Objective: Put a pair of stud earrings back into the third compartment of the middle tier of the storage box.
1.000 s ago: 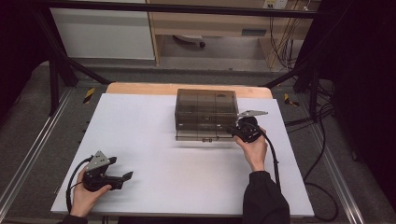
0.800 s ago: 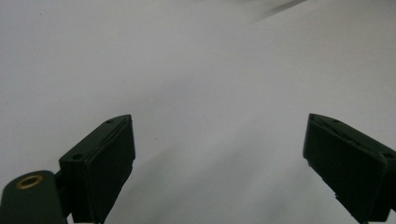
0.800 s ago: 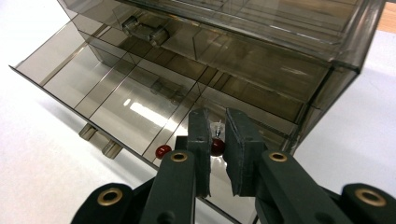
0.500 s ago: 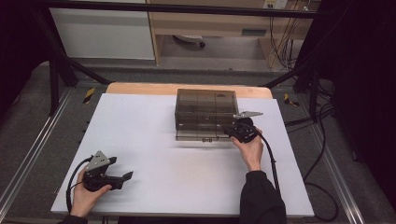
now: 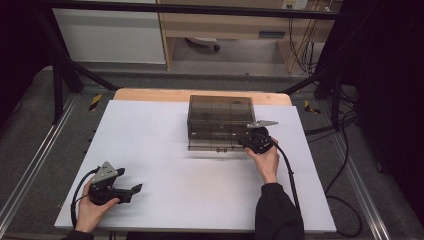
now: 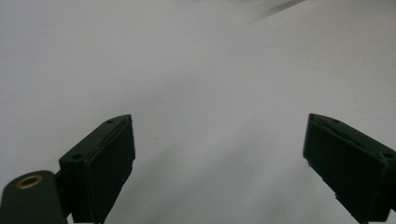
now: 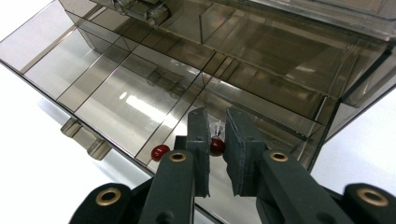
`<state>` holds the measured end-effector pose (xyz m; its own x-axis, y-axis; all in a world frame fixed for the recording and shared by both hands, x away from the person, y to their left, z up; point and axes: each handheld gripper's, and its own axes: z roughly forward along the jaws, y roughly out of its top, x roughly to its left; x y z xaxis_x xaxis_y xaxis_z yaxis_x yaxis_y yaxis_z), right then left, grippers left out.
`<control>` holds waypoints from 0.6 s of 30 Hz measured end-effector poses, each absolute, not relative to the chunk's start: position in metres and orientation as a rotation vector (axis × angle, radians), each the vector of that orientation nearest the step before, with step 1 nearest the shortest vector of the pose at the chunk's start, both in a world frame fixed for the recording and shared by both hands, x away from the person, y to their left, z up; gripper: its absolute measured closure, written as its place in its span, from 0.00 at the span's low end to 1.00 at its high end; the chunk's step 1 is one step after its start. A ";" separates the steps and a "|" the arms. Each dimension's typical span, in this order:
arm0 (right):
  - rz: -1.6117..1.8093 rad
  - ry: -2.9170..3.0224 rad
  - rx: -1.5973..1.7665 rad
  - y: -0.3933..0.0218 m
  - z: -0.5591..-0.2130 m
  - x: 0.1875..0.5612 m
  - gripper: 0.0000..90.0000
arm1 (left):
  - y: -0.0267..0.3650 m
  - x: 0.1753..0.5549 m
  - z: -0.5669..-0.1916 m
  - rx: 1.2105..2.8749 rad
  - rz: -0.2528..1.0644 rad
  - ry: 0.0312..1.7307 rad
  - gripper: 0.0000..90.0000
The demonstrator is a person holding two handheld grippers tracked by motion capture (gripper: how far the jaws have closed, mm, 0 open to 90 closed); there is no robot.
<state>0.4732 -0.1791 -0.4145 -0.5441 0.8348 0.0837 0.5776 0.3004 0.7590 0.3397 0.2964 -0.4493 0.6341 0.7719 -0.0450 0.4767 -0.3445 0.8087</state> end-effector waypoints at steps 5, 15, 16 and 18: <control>1.103 2.247 1.274 -0.180 -0.413 0.472 0.85 | 0.296 0.340 -0.449 2.009 0.441 0.975 0.10; 1.138 2.222 1.253 -0.184 -0.400 0.464 0.70 | 0.296 0.340 -0.449 2.009 0.442 0.975 0.10; 1.137 2.218 1.257 -0.185 -0.399 0.463 0.66 | 0.296 0.340 -0.449 2.008 0.442 0.976 0.10; 1.152 2.210 1.262 -0.187 -0.396 0.460 0.60 | 0.296 0.340 -0.449 2.008 0.442 0.977 0.10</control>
<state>0.4599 -0.1870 -0.3959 -0.5442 0.8339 0.0919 0.5528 0.2740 0.7869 0.3395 0.2965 -0.4490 0.6342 0.7719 -0.0443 0.4764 -0.3450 0.8088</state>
